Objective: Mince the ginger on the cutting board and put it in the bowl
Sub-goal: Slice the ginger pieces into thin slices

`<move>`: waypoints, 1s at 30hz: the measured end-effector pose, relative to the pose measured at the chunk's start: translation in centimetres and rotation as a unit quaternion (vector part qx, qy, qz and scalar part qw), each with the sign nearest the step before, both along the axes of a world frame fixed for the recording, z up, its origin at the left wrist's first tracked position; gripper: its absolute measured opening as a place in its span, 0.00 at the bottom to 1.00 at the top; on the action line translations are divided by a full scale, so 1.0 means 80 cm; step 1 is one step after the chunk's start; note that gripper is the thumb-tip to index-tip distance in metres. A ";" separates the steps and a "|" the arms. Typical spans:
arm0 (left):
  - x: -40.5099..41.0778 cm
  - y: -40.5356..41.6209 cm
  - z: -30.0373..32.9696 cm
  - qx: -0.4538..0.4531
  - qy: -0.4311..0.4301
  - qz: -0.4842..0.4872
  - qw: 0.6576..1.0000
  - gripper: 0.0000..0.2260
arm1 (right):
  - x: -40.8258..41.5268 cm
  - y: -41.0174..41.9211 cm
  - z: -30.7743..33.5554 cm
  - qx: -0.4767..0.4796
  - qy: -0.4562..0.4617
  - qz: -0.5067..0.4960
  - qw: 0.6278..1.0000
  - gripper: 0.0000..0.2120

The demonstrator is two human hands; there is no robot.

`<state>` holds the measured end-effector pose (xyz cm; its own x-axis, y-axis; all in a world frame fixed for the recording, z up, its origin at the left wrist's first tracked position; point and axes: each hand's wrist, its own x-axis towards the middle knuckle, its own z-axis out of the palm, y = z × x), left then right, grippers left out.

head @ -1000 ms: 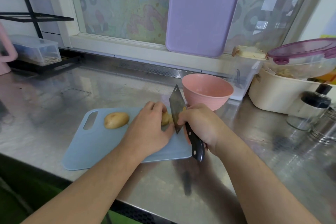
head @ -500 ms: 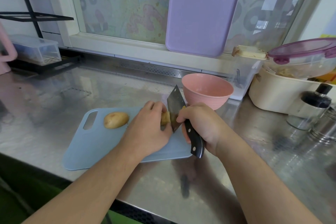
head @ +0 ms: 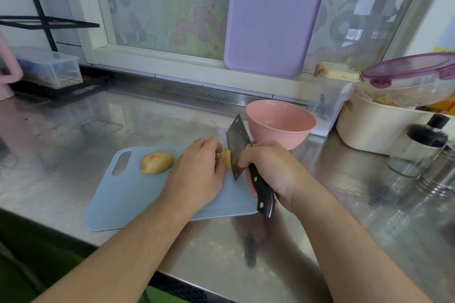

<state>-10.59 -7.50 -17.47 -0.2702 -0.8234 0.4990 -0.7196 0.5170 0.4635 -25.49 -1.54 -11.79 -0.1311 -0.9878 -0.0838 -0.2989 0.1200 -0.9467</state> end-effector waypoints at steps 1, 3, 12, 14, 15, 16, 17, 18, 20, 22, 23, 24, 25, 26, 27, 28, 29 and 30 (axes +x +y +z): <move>0.000 0.001 0.000 0.001 0.000 0.007 1.000 0.05 | 0.000 0.000 0.000 0.000 0.001 0.000 1.000 0.08; 0.001 0.002 0.000 0.000 -0.003 0.014 1.000 0.07 | -0.001 0.000 0.000 0.000 0.001 -0.001 1.000 0.07; 0.006 0.003 0.000 -0.001 0.027 0.022 0.999 0.06 | 0.001 0.001 0.001 0.001 0.010 -0.003 1.000 0.07; 0.006 0.005 0.001 -0.002 0.022 0.025 0.999 0.03 | 0.001 0.001 0.001 0.000 0.010 -0.006 1.000 0.07; 0.005 0.005 0.002 -0.001 0.018 0.029 0.999 0.01 | 0.001 0.001 0.001 0.000 0.010 -0.007 1.000 0.07; 0.005 0.006 0.003 0.000 0.012 0.032 0.999 0.01 | 0.002 0.000 0.001 0.001 0.010 -0.008 1.000 0.07; 0.004 0.006 0.003 0.002 0.003 0.037 0.999 0.02 | 0.002 0.000 0.001 0.003 0.011 -0.009 1.000 0.06; 0.003 0.007 0.004 0.005 -0.008 0.041 0.999 0.04 | 0.002 0.000 0.001 0.004 0.011 -0.009 1.000 0.06; 0.001 0.007 0.005 0.005 -0.027 0.048 0.998 0.06 | 0.002 0.000 0.000 0.004 0.007 -0.008 1.000 0.06; 0.001 0.007 0.005 0.007 -0.029 0.053 0.998 0.06 | 0.002 -0.001 -0.002 0.003 0.005 -0.006 1.000 0.07; 0.001 0.007 0.006 0.011 -0.022 0.057 0.998 0.05 | 0.001 -0.001 -0.002 0.002 0.005 -0.005 1.000 0.07; 0.002 0.007 0.006 0.016 -0.009 0.061 0.998 0.05 | 0.001 -0.001 -0.002 0.002 0.006 -0.005 1.000 0.08; 0.004 0.006 0.006 0.023 0.007 0.066 0.998 0.05 | 0.001 -0.001 -0.002 0.001 0.007 -0.006 1.000 0.08; 0.005 0.006 0.006 0.029 0.021 0.070 0.997 0.05 | 0.001 -0.001 -0.002 0.002 0.007 -0.006 1.000 0.08; 0.007 0.006 0.008 0.035 0.031 0.074 0.996 0.04 | 0.002 -0.001 -0.001 0.003 0.006 -0.008 1.000 0.07; 0.008 0.007 0.009 0.040 0.041 0.076 0.996 0.04 | 0.002 0.000 0.000 0.004 0.005 -0.009 1.000 0.07; 0.008 0.007 0.009 0.042 0.048 0.075 0.995 0.04 | 0.003 0.000 0.000 0.005 0.006 -0.010 1.000 0.06; 0.009 0.008 0.010 0.043 0.053 0.075 0.995 0.04 | 0.003 0.001 0.001 0.006 0.008 -0.010 1.000 0.06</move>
<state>-9.89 -6.88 -16.69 -0.0919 -0.8917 0.4432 -0.7305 0.3628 0.5786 -25.24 -1.48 -11.73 -0.1517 -0.9840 -0.0940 -0.3118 0.1379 -0.9401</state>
